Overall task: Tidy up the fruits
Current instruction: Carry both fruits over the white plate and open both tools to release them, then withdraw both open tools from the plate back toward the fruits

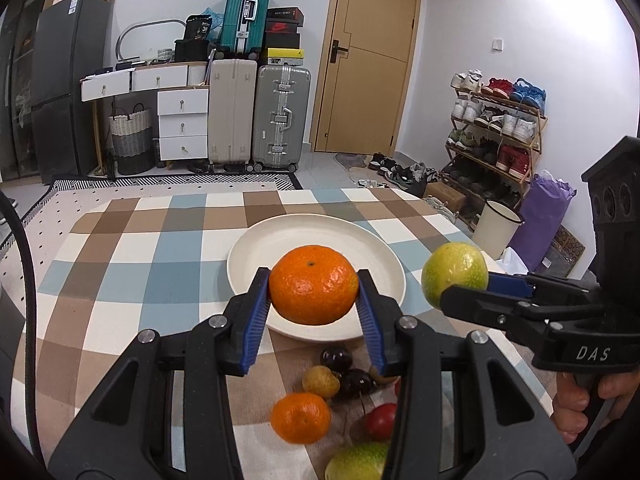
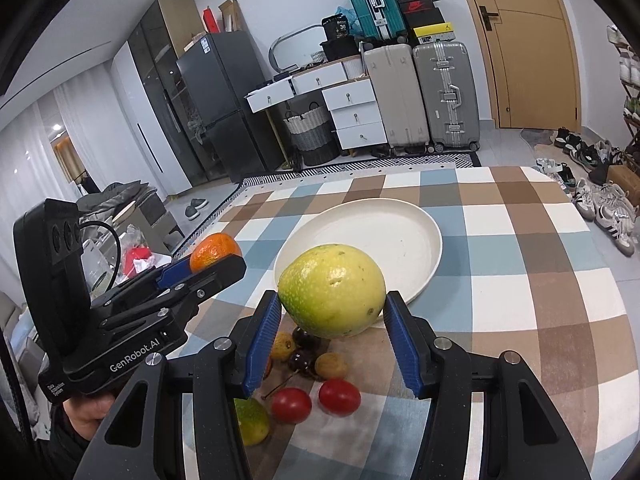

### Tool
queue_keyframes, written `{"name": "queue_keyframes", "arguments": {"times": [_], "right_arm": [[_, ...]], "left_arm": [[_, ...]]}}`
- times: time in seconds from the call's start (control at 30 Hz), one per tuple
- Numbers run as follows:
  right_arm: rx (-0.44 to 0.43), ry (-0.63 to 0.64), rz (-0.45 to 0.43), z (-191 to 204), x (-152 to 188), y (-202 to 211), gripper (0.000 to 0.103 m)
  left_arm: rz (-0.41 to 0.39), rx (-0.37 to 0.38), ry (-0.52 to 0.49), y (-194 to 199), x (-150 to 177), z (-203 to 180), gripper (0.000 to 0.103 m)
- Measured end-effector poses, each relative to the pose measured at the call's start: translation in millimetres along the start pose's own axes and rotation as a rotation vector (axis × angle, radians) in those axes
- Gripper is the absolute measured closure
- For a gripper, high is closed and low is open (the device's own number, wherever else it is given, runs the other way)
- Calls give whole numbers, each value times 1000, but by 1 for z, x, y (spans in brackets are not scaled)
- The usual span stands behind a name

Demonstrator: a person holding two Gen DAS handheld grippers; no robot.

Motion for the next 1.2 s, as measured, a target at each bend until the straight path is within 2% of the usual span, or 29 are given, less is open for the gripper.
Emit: {"name": "queue_keyframes", "arguments": {"times": [0.3, 0.43, 0.53, 0.57, 0.7, 0.8, 0.9, 0.97, 1.0, 1.03, 1.13, 1.2], "right_arm": [[5, -21, 54, -18, -5, -35, 49], [12, -37, 80, -30, -6, -51, 49], [15, -51, 93, -38, -6, -61, 56], [8, -57, 96, -41, -6, -63, 64], [38, -72, 118, -52, -5, -75, 65], [30, -70, 116, -52, -2, -76, 65], [35, -63, 116, -51, 1, -74, 65], [38, -66, 115, -53, 3, -71, 64], [42, -66, 115, -53, 3, -70, 64], [46, -68, 114, -54, 4, -68, 62], [56, -68, 112, -55, 7, -63, 54], [67, -56, 113, -54, 10, -57, 49]], "left_arm": [[1, -37, -23, -46, -3, 2, 64], [34, -28, -25, -62, 3, 1, 64], [52, -25, -29, -72, 6, 1, 64], [56, -24, -32, -74, 7, 1, 64], [81, -26, -34, -84, 13, 0, 64], [96, -27, -26, -90, 15, 1, 64], [85, -31, -11, -90, 13, 3, 63], [78, -35, -10, -85, 12, 3, 61], [74, -34, -11, -82, 12, 3, 54], [69, -34, -13, -80, 11, 4, 44], [44, -49, -6, -71, 9, 8, 20], [30, -47, -4, -62, 9, 12, 18]]}}
Point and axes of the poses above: each gripper's, at about its wrist camera, not at the fingertips, and y roughly against the way its jaws point, z to its left, x to its underside, the point moved 8 cm from there along -y, roughly the way its jaws point, and after that the axes turned 12 degrees about -x, right-handed, at the moved point
